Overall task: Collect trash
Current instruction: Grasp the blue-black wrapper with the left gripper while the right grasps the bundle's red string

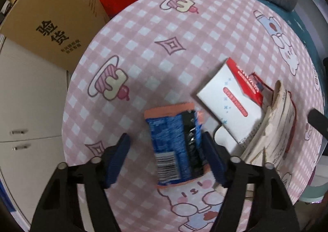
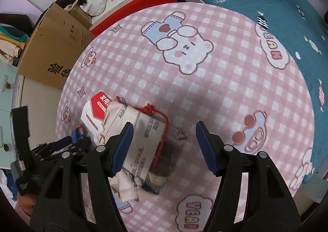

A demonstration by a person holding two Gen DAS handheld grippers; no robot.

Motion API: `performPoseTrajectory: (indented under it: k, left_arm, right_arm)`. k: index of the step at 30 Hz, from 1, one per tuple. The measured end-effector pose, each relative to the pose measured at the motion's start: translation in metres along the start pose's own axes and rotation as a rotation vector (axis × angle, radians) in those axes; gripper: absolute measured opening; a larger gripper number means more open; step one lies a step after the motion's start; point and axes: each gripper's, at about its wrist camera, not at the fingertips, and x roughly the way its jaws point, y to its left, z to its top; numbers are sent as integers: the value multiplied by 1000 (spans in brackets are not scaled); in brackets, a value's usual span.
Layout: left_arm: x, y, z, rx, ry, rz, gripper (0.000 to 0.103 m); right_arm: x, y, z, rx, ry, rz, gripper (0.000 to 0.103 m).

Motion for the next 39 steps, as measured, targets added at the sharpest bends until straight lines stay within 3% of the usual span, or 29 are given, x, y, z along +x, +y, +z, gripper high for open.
performPoseTrajectory:
  k: [1,3,10,16,17,18,25,30,33,39]
  left_arm:
    - [-3,0,0,3,-11,1,44]
    - [-7,-1,3,-3,-4,-8,37]
    - [-17,33,4,-75,-14,-47,30]
    - [-24,60,-3,-132,-19,-60,30]
    - [-26,65,-4,-141,-23,-65,30]
    - [-26,70,-5,-147,-27,-69,30]
    - [-43,103,-7,-199,-68,-116,30]
    - [-60,134,-10,-235,-107,-155,30]
    - [-68,156,-16,-254,-121,-165,30]
    - [-77,223,-34,-296,-131,-156,30]
  right_arm:
    - [3,1,2,-6,3,1,63]
    - [8,3,5,-17,6,-3,62]
    - [27,13,15,-55,25,-16,52]
    - [43,16,21,-56,56,-18,25]
    - [43,17,21,-68,55,-24,11]
    - [42,18,20,-75,52,-32,6]
    - [-3,35,23,-79,-103,-72,5]
    - [-43,72,23,-83,-190,-17,5]
    - [-51,112,13,-122,-202,24,5]
    - [-28,206,-24,-211,-139,110,5]
